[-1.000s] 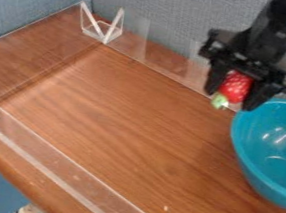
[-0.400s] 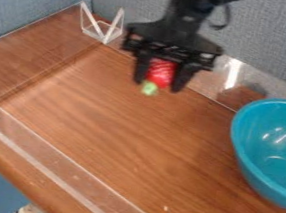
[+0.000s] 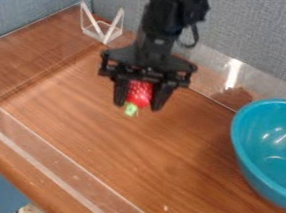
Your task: Remove the strawberry from inside the blue bowl and put it on the table
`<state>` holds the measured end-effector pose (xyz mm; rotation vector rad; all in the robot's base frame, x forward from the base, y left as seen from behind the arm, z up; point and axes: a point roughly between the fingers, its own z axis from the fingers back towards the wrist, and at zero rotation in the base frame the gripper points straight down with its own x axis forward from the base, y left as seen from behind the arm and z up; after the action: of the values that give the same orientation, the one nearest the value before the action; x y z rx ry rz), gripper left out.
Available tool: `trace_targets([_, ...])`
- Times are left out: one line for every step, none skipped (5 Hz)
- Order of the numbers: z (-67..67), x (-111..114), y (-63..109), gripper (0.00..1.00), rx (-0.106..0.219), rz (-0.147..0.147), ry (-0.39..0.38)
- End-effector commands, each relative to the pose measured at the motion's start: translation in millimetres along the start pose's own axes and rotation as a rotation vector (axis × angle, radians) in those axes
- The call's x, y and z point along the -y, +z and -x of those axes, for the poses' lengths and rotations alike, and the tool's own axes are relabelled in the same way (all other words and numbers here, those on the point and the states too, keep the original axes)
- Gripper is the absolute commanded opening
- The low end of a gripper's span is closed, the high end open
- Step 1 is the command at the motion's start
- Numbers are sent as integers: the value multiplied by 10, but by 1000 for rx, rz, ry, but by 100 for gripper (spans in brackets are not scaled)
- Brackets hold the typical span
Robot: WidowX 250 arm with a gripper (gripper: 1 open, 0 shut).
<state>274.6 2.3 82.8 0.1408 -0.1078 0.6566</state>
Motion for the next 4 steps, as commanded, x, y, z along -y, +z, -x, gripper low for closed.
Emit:
trace_targets([-33,19,-112,0,-6,19,-62])
trace_targets([-14,78,-173,0,-13,28,-131])
trace_targets([6,20,-175,0,-17,34,-110])
trace_targets([12,-57,-153,0,-18,43,-92])
